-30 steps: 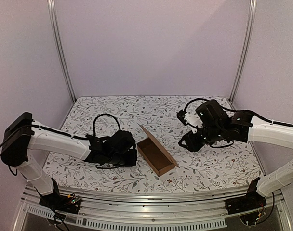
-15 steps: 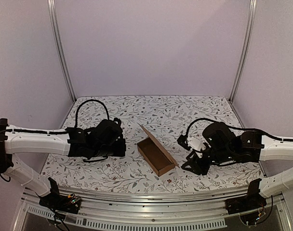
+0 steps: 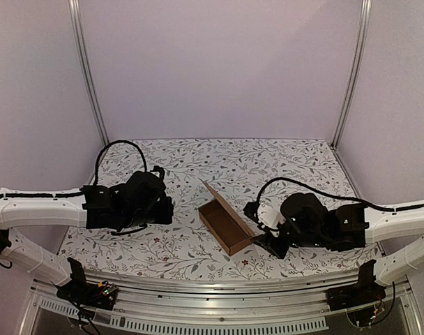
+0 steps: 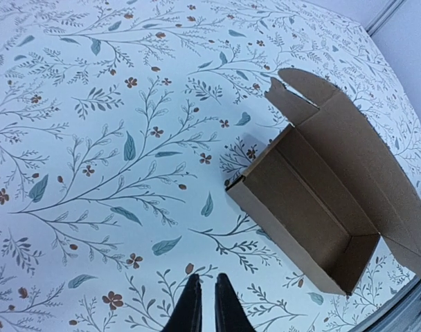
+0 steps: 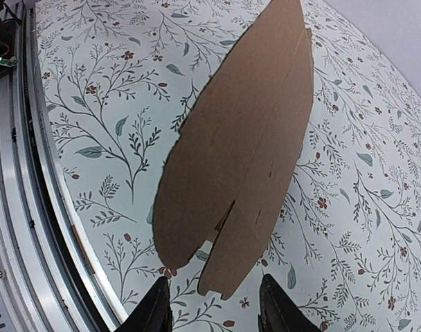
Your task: Fold the paper box
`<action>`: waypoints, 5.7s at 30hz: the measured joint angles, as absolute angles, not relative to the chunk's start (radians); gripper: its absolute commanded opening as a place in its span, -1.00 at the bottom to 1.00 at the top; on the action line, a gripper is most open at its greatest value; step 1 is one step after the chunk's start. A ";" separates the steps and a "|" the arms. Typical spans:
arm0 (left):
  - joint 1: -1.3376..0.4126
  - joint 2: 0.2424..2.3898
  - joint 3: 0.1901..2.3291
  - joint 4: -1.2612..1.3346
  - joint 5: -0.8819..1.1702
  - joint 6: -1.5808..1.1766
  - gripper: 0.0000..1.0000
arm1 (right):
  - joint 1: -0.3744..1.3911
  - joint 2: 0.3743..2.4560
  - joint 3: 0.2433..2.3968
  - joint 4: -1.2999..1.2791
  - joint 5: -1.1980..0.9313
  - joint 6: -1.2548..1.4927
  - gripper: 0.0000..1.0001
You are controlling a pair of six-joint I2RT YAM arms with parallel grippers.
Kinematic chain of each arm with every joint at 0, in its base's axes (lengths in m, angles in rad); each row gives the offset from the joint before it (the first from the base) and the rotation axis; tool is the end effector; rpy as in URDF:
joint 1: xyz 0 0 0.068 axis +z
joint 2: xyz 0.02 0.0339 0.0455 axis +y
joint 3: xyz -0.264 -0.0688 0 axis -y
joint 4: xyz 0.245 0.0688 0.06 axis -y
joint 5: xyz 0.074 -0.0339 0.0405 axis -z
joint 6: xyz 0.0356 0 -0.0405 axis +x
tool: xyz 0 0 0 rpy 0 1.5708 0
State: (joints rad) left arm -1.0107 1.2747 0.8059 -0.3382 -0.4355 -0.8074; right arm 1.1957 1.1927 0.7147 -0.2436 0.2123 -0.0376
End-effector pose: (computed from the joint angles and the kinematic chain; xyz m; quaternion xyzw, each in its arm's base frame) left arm 0.1520 -0.2141 0.2321 0.0118 0.9095 -0.1639 0.3818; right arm 0.0983 0.2293 0.2276 -0.4884 0.7644 0.1434 0.3957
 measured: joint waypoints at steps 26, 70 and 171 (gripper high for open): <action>-1.007 1.269 0.804 -0.345 -0.451 -0.804 -0.84 | 1.250 1.357 0.736 -0.194 0.361 -0.040 -0.51; -0.965 1.043 0.700 -0.408 -0.511 -0.714 -0.64 | 1.000 1.430 0.887 -0.194 -0.002 -0.402 -1.00; -0.768 1.019 0.379 0.117 0.213 -0.236 -1.00 | 0.905 1.362 0.798 -0.203 -0.329 -0.410 -1.00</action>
